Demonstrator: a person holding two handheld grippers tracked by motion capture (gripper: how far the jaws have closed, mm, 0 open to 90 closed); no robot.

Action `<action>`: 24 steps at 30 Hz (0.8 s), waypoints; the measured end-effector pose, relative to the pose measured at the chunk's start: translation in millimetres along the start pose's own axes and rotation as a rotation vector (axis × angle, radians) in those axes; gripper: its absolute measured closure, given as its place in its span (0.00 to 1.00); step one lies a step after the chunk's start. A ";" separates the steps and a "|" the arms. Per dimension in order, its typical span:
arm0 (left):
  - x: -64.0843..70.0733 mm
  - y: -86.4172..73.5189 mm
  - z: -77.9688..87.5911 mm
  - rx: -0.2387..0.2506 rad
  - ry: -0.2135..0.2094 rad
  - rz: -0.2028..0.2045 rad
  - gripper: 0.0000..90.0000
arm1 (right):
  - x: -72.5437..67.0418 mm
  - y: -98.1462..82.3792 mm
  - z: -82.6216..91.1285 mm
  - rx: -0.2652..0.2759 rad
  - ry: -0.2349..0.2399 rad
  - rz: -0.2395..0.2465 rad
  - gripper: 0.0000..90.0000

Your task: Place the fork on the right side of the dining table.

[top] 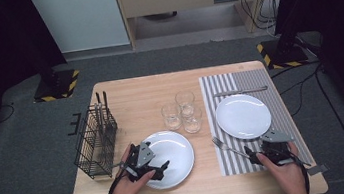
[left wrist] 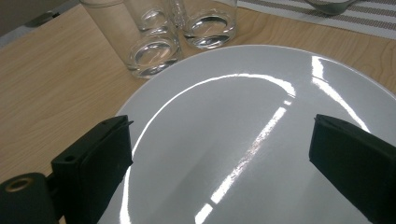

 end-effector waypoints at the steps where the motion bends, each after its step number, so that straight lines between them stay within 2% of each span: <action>1: 0.1 0.0 -0.1 0.000 0.000 -0.001 0.06 | 0.1 -0.9 -0.5 -0.003 0.001 0.004 0.14; 3: 0.4 0.3 0.2 0.001 0.000 -0.001 0.06 | -1.0 -4.1 -1.5 -0.021 0.010 0.001 0.14; 10: 0.7 -0.4 -0.6 -0.004 0.000 -0.008 0.06 | -2.2 -6.9 -3.7 -0.028 0.014 -0.013 0.10; 20: 0.4 -0.7 -0.7 -0.005 0.000 -0.009 0.06 | -10.0 -16.6 -9.3 -0.095 0.031 0.021 0.06; 24: 0.4 -0.2 -0.4 -0.003 0.001 -0.010 0.06 | -10.5 -18.5 -11.6 -0.102 0.026 0.037 0.07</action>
Point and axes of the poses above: each handheld gripper's, and its own axes: z roughly backward along the jaws, y roughly out of its top, x roughly to its right, the point moved 9 cm from there along -z, roughly forward along the jaws, and after that the axes turned 3 degrees about x, right-handed, at the moved point
